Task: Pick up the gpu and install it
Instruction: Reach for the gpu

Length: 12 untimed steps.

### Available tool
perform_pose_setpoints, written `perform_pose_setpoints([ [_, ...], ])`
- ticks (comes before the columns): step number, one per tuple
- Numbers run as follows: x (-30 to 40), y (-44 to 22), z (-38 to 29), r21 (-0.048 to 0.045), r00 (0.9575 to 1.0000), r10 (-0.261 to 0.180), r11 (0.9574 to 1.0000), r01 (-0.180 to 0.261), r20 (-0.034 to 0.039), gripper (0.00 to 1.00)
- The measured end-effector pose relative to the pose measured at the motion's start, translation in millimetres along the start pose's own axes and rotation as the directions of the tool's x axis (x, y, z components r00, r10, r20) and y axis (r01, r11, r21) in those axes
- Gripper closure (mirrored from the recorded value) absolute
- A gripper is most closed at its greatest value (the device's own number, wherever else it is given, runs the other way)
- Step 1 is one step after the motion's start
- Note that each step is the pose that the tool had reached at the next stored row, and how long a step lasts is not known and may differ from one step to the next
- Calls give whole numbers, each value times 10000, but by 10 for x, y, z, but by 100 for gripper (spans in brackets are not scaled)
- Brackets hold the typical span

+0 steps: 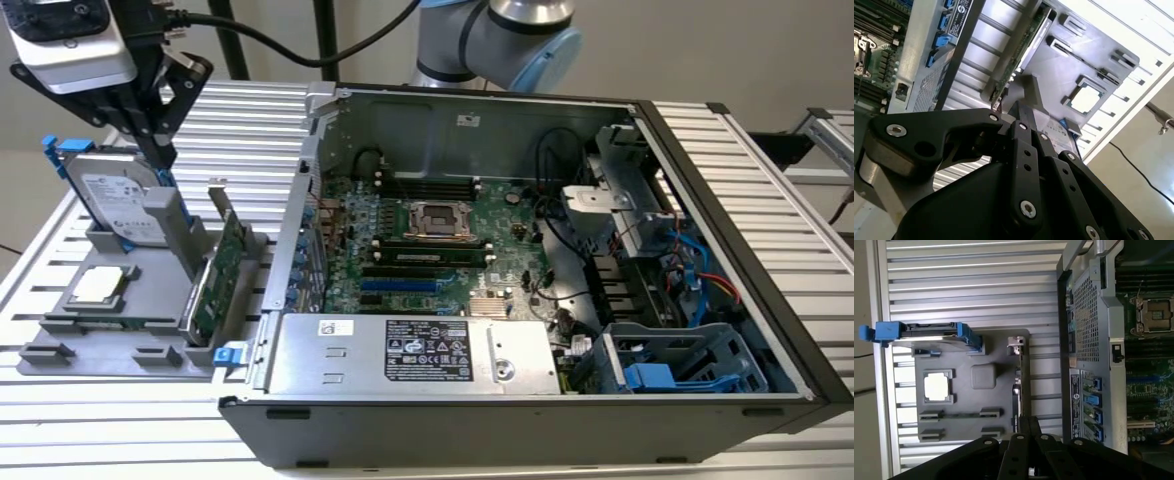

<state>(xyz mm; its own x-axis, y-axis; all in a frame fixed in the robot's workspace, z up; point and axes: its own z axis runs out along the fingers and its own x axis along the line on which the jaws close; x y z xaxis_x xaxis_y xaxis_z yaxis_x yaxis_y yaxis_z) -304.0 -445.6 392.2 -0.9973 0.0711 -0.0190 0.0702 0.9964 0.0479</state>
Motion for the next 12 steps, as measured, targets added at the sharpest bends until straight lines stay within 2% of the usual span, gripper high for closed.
perform_pose_setpoints([
  [7, 39, -7, 0, 0, 10000, 1, 10000, -1, 0, 100],
  [12, 42, -21, 0, 0, 10000, 0, 10000, 0, 0, 100],
])
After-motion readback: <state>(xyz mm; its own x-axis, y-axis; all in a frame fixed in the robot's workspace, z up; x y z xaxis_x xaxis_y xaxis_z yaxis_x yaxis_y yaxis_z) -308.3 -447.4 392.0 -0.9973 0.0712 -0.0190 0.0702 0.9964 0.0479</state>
